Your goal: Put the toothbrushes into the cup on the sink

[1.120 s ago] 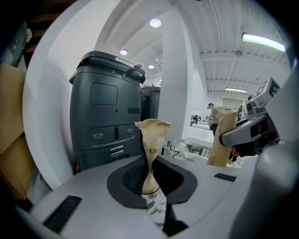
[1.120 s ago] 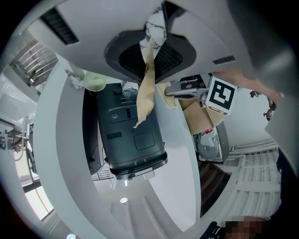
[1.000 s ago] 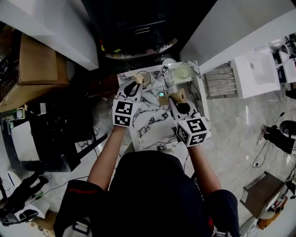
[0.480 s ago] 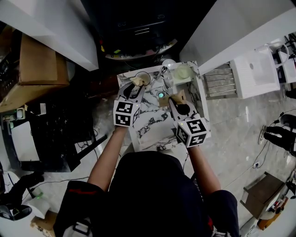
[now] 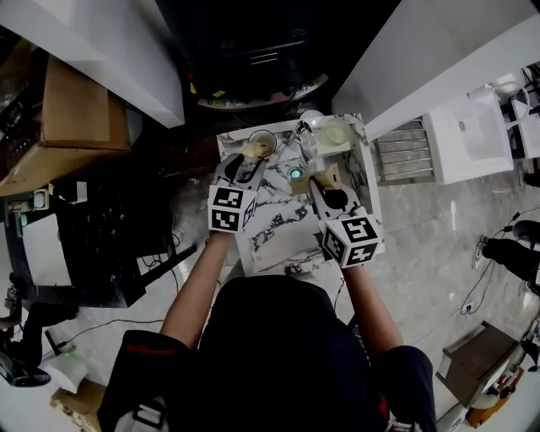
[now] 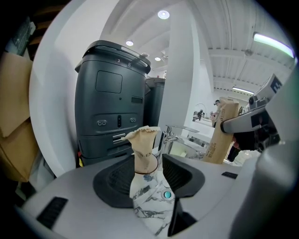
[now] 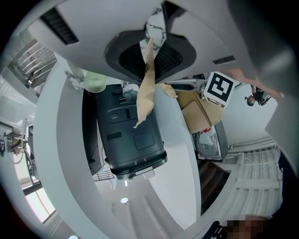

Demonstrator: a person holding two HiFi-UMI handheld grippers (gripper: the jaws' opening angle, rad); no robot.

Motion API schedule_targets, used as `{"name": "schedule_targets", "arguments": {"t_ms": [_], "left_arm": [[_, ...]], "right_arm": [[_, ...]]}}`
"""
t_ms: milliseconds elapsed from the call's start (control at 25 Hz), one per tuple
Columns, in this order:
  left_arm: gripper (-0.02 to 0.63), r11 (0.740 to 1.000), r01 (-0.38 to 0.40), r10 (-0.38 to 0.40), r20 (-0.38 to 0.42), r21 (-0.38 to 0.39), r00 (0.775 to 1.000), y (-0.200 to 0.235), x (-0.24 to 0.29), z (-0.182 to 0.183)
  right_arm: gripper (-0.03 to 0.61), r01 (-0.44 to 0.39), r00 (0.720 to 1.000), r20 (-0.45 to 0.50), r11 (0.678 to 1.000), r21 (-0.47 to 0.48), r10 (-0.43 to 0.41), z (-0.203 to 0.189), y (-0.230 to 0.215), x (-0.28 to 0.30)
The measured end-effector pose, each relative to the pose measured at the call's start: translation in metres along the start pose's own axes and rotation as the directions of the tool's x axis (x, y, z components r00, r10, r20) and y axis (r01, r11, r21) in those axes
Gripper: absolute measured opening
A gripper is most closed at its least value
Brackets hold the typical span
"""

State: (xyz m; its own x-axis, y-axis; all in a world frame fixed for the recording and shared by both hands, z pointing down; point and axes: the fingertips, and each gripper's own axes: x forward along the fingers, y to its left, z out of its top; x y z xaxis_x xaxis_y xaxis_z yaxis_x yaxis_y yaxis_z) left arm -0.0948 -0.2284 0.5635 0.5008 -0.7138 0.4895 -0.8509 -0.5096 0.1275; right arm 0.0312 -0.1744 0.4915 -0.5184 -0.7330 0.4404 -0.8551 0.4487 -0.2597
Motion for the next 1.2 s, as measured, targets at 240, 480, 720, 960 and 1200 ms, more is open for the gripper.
{"name": "schedule_targets", "arguments": {"t_ms": [240, 480, 720, 960, 1200], "left_arm": [[0.176, 0.999, -0.037, 0.037, 0.000, -0.012, 0.999, 0.000, -0.013, -0.005], [0.175, 0.997, -0.066, 0.066, 0.007, -0.038, 0.998, -0.010, -0.032, -0.007], [0.159, 0.992, -0.107, 0.110, 0.041, -0.066, 0.993, -0.026, -0.054, 0.000], [0.081, 0.987, -0.143, 0.149, 0.080, -0.075, 0.986, -0.043, -0.077, 0.010], [0.038, 0.982, -0.167, 0.177, 0.117, -0.089, 0.977, -0.058, -0.098, 0.016]], "right_arm": [[0.061, -0.040, 0.999, 0.001, 0.999, -0.015, 0.040, 0.000, 0.002, -0.002], [0.061, -0.093, 0.996, 0.001, 0.995, -0.032, 0.093, 0.001, 0.004, -0.008], [0.061, -0.161, 0.987, 0.002, 0.986, -0.054, 0.161, 0.006, 0.003, -0.009], [0.061, -0.233, 0.972, -0.006, 0.970, -0.075, 0.233, 0.009, 0.010, -0.005], [0.061, -0.297, 0.955, -0.016, 0.949, -0.101, 0.297, 0.010, 0.025, -0.001]]}}
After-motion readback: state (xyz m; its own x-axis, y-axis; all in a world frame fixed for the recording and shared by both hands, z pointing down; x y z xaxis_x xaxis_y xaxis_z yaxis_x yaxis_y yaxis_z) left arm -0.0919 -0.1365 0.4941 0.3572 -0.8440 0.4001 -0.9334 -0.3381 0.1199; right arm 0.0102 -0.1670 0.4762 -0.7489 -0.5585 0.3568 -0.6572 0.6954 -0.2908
